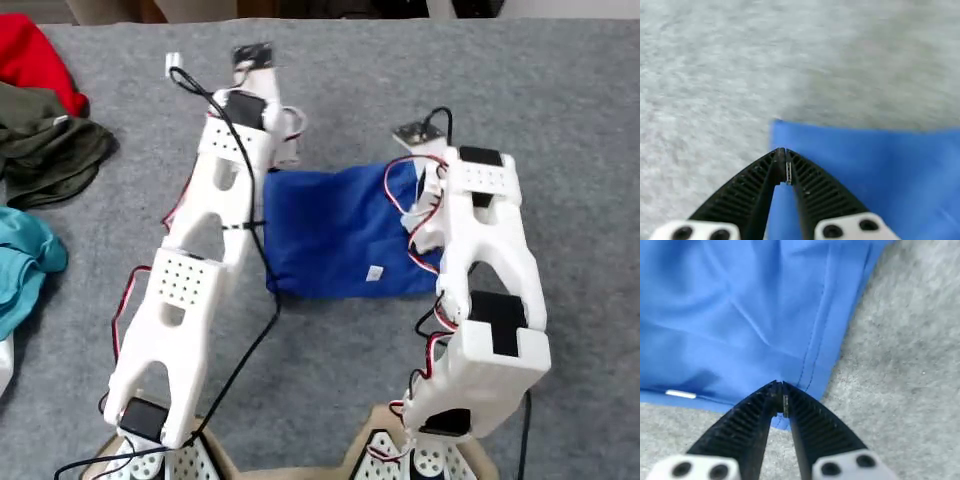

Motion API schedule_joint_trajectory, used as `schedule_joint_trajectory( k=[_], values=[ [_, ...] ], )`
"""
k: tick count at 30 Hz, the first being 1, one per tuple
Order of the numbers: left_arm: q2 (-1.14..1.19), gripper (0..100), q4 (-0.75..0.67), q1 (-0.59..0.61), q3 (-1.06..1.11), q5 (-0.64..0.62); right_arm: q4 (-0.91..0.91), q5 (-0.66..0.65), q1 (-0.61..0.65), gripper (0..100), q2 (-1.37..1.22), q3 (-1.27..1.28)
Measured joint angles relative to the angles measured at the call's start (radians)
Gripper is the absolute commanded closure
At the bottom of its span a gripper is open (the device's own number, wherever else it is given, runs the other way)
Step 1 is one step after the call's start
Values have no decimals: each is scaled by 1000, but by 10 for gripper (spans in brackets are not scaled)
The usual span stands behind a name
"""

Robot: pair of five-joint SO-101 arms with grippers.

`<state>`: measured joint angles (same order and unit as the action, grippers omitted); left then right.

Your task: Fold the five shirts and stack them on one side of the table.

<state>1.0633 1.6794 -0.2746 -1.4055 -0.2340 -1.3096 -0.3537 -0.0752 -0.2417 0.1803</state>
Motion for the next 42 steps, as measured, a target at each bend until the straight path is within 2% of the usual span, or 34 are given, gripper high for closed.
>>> schedule_joint_trajectory(
  k=[5,9,14,21,28,36,42],
  values=[
    [3,980,14,-81,-23,0,-35,0,8,993,0,-83],
    [84,980,-44,-81,-25,0,-37,0,8,993,-11,-129],
    [187,980,-91,-11,-25,0,-38,0,8,993,-11,-158],
    [204,980,-97,91,-25,68,-25,0,6,993,-12,-158],
    [206,980,-97,103,-41,71,-21,0,6,992,-12,-158],
    [206,980,48,63,-209,71,38,0,141,992,-12,-258],
    [41,980,69,60,-124,-8,204,0,198,992,-46,-315]
  ],
)
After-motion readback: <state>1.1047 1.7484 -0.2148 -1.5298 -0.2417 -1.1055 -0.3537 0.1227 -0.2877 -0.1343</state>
